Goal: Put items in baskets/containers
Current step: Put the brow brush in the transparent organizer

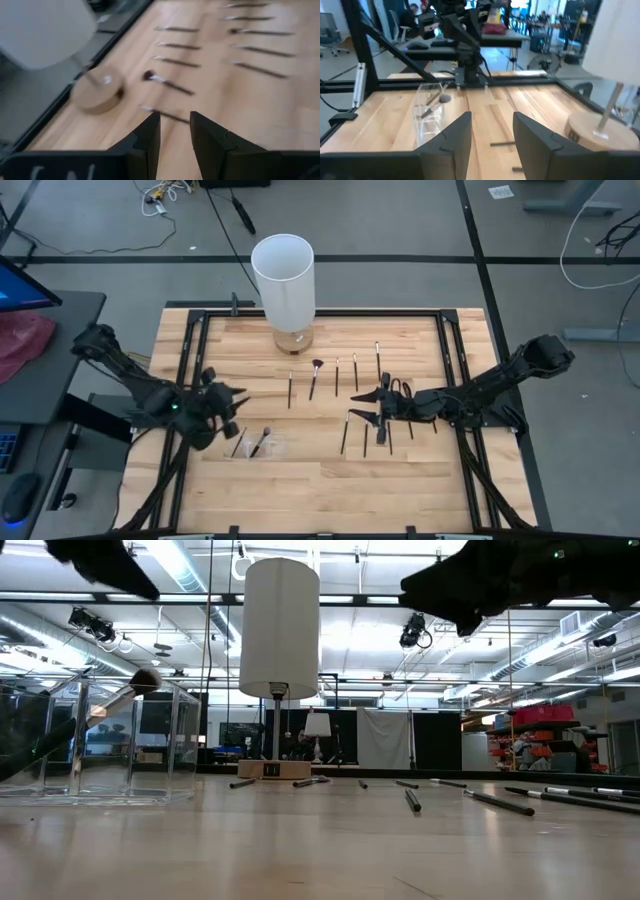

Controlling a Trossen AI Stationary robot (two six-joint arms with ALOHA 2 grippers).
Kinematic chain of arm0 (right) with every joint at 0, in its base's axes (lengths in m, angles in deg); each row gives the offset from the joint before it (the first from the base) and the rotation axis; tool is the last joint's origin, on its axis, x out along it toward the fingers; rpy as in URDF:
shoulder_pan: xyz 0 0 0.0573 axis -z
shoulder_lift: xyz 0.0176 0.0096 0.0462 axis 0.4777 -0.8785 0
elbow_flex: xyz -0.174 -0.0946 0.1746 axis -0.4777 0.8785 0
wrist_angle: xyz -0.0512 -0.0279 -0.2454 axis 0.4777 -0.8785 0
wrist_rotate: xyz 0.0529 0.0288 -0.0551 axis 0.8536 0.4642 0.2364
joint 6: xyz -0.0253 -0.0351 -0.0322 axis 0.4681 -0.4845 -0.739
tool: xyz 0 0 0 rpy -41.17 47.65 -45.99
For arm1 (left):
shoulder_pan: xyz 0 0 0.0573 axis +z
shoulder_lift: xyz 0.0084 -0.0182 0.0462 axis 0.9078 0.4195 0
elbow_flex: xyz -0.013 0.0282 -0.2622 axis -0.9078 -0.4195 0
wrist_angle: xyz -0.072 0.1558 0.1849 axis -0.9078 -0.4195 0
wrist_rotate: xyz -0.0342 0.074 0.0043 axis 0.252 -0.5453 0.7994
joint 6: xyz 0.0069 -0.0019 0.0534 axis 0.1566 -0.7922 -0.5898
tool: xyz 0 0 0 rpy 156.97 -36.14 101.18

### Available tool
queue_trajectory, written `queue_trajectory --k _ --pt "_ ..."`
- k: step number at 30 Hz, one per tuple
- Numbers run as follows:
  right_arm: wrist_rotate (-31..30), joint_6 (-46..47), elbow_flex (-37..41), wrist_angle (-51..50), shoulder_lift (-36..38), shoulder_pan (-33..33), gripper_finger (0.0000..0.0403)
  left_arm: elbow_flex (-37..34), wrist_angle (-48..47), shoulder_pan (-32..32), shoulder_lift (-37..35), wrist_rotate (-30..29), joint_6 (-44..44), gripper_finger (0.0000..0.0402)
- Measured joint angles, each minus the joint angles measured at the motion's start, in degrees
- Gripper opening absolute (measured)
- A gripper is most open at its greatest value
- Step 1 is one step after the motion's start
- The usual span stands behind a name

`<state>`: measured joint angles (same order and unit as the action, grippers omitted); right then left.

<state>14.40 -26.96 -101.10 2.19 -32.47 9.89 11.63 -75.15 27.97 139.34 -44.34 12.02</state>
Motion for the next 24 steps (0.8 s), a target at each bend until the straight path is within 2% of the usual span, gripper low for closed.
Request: queue_trajectory --k 3,6,12,15,18,24 --pt "0.0 2.0 0.0 -2.3 0.0 0.8 0.0146 -3.9 3.4 6.0 0.0 1.7 -1.5 0.0110" --pt "0.0 4.6 0.0 -5.9 0.0 1.5 0.0146 -8.6 11.6 12.0 0.0 5.3 -6.1 0.0110" --pt "0.0 11.8 0.0 -15.6 0.6 2.8 0.0146 -18.3 40.2 24.8 0.2 20.2 -21.5 0.0110" --pt "0.0 19.2 0.0 -23.6 2.8 2.7 0.0146 -21.7 52.6 30.2 0.2 27.1 -26.0 0.0110" --pt "1.1 30.1 0.0 -34.4 5.7 2.1 0.0146 -23.5 60.0 33.7 0.2 29.5 -27.3 0.0110" --pt "5.8 50.3 0.0 -52.9 7.7 -1.5 0.0146 -23.5 63.1 35.5 0.2 29.7 -27.4 0.0110"
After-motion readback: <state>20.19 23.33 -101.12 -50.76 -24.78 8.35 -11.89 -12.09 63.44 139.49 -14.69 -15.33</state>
